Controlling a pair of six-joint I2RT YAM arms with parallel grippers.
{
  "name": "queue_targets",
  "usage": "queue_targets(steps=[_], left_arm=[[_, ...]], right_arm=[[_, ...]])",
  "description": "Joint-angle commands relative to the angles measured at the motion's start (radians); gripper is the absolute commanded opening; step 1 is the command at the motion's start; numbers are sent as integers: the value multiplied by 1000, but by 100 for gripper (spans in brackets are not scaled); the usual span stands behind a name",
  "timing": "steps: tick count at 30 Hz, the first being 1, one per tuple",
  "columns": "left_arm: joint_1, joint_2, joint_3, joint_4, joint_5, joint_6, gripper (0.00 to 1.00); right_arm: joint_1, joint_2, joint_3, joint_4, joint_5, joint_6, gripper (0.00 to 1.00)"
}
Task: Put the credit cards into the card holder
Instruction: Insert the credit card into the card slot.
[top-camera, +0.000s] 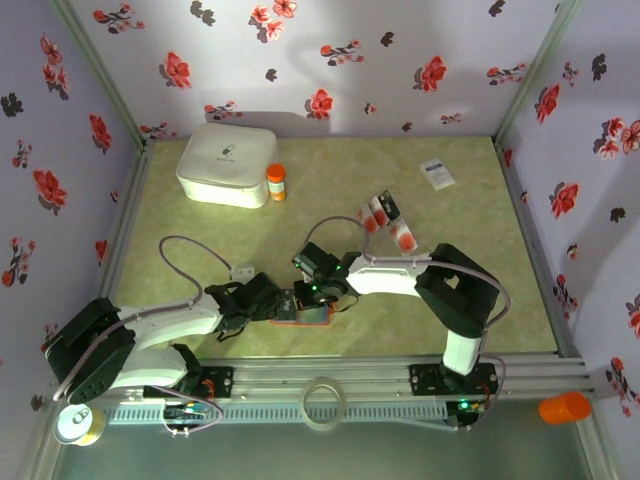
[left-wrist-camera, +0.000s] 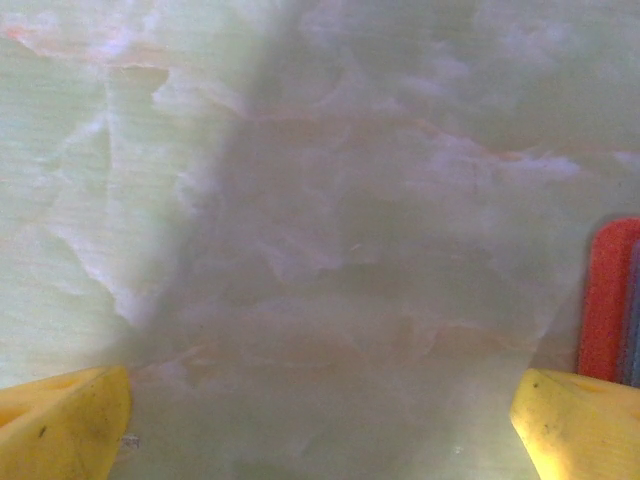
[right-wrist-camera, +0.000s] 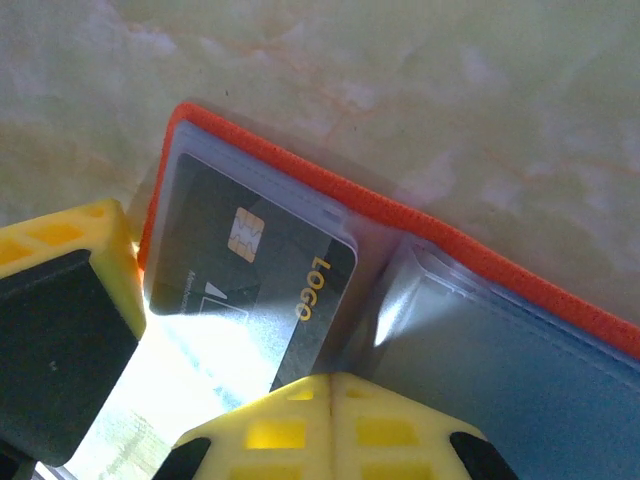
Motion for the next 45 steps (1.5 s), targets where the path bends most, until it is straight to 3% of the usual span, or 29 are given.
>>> queue_targets(steps=[1, 20, 32, 45], left_arm=[[7, 48, -27, 24, 40, 29, 100], [6, 28, -43, 32, 45, 25, 100], [29, -176, -3, -109, -22, 16, 100], [53, -210, -11, -134, -4, 32, 100]], right_arm=[[13, 27, 31, -2, -19, 4, 0], [38, 40, 87, -70, -2, -23, 0], [-5, -124, 38, -122, 51, -37, 0], [20, -115, -43, 18, 3, 52, 0]])
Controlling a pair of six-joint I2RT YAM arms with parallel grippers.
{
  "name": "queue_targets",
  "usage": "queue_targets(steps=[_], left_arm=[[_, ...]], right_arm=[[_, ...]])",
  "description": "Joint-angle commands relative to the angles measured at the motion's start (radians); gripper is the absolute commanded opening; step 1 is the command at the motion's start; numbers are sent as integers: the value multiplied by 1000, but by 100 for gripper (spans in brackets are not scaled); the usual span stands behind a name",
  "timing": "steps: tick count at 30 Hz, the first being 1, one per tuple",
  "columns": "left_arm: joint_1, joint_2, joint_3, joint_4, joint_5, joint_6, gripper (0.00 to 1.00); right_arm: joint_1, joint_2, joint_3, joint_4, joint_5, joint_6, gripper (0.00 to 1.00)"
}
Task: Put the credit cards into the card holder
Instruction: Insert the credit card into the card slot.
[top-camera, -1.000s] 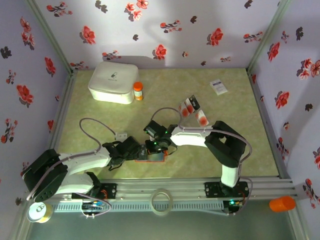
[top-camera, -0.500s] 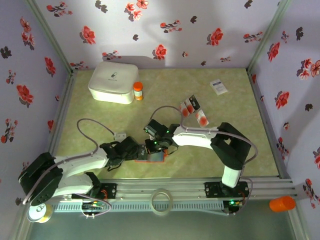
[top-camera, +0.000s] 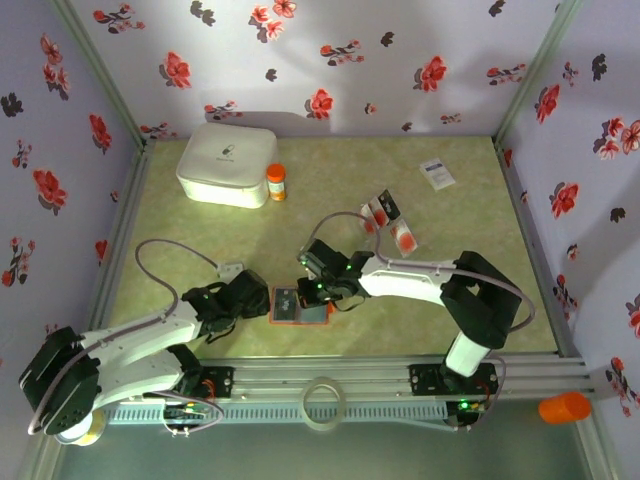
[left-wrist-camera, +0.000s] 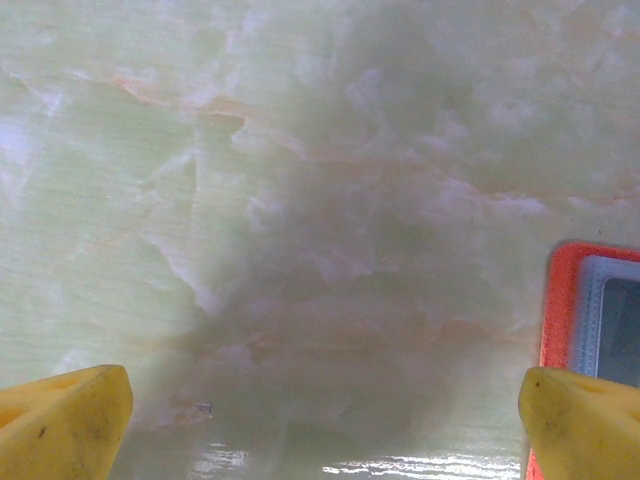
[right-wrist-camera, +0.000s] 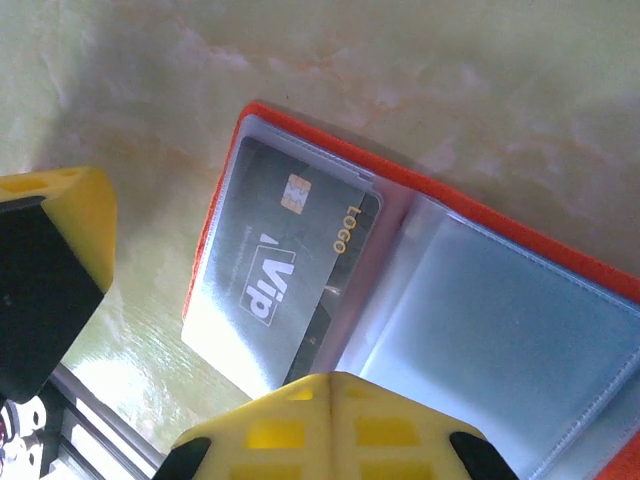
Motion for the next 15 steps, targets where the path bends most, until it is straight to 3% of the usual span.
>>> queue_targets(steps=[1, 15], left_arm=[[7, 9, -7, -23, -4, 17, 100], [7, 76, -46, 44, 52, 12, 100]], right_arm=[[18, 16, -10, 57, -12, 35, 0], [56, 59, -21, 104, -11, 66, 0]])
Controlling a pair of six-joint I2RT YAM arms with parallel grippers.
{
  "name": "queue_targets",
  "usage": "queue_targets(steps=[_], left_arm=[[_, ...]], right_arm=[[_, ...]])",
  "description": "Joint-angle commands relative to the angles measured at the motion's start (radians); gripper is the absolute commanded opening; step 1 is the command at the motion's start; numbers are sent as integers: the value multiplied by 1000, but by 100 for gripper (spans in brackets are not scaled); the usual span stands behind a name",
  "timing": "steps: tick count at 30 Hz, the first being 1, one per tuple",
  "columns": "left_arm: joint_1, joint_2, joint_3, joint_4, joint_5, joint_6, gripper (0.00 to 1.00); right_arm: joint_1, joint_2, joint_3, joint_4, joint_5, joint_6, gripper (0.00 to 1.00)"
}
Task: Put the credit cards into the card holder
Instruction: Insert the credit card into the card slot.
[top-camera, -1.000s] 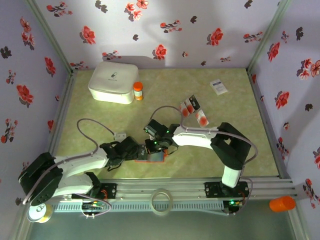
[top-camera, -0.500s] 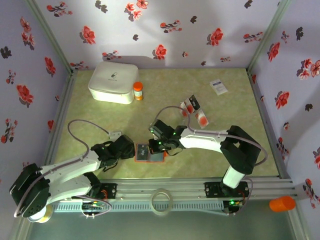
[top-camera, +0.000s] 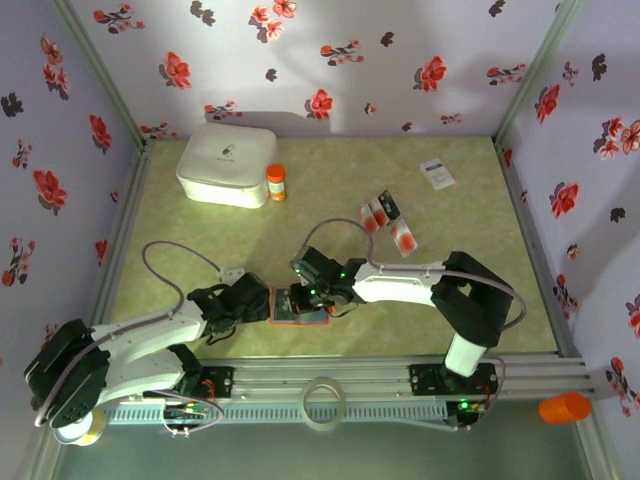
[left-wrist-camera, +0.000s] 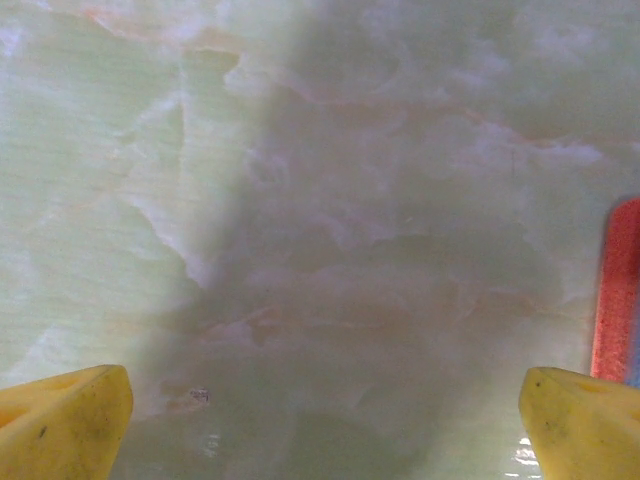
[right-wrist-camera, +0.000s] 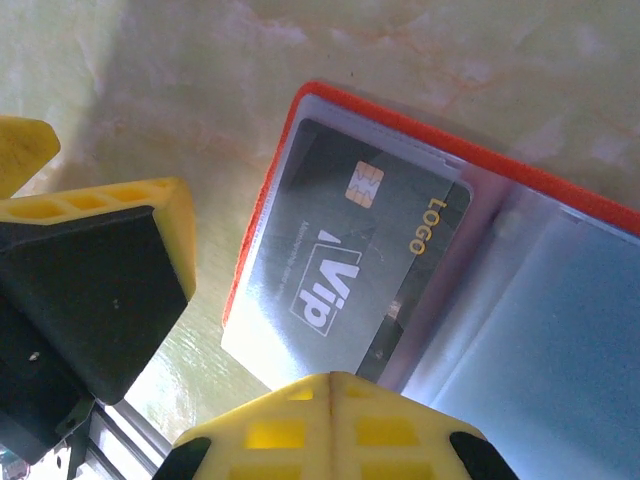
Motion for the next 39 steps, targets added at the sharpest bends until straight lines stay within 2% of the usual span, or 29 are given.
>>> queue_targets(steps=[1, 27, 39], left_arm=[[6, 26, -17, 22, 18, 10, 100], [4, 130, -16, 100, 58, 20, 100], [-6, 111, -36, 108, 60, 7, 100]], right_arm=[[9, 19, -12, 15, 0, 15, 0], [18, 78, -4, 28, -18, 14, 0], [19, 57, 26, -1, -20, 5, 0]])
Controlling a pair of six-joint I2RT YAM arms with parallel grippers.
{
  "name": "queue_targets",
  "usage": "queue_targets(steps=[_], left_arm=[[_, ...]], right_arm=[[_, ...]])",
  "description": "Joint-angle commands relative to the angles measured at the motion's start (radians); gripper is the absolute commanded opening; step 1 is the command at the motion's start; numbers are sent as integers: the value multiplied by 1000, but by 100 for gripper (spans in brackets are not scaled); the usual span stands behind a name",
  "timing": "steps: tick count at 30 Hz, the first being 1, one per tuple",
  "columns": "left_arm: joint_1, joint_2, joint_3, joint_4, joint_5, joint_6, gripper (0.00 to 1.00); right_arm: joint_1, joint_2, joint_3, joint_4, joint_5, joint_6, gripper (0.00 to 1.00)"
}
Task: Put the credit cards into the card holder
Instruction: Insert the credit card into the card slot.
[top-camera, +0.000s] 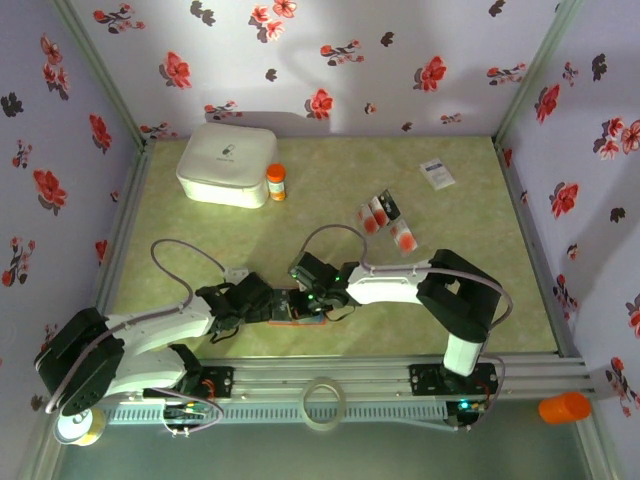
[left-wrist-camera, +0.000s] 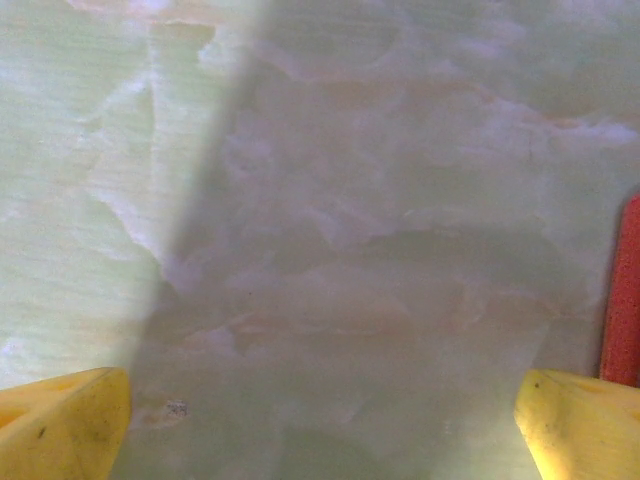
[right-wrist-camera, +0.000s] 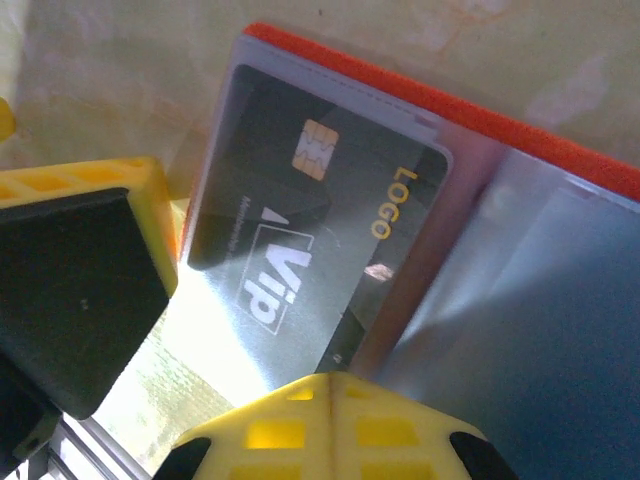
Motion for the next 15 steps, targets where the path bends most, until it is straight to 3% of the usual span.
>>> queue_targets(steps=[1, 6, 15], left_arm=[[-3, 15, -47, 67, 47, 1, 100], [-2, -60, -40, 10, 10, 6, 100], [15, -222, 1, -82, -48, 30, 100]], right_arm=[[8, -18, 31, -42, 1, -4, 0], [2, -85, 39, -100, 49, -21, 6], [-19, -253, -1, -195, 157, -38, 36]])
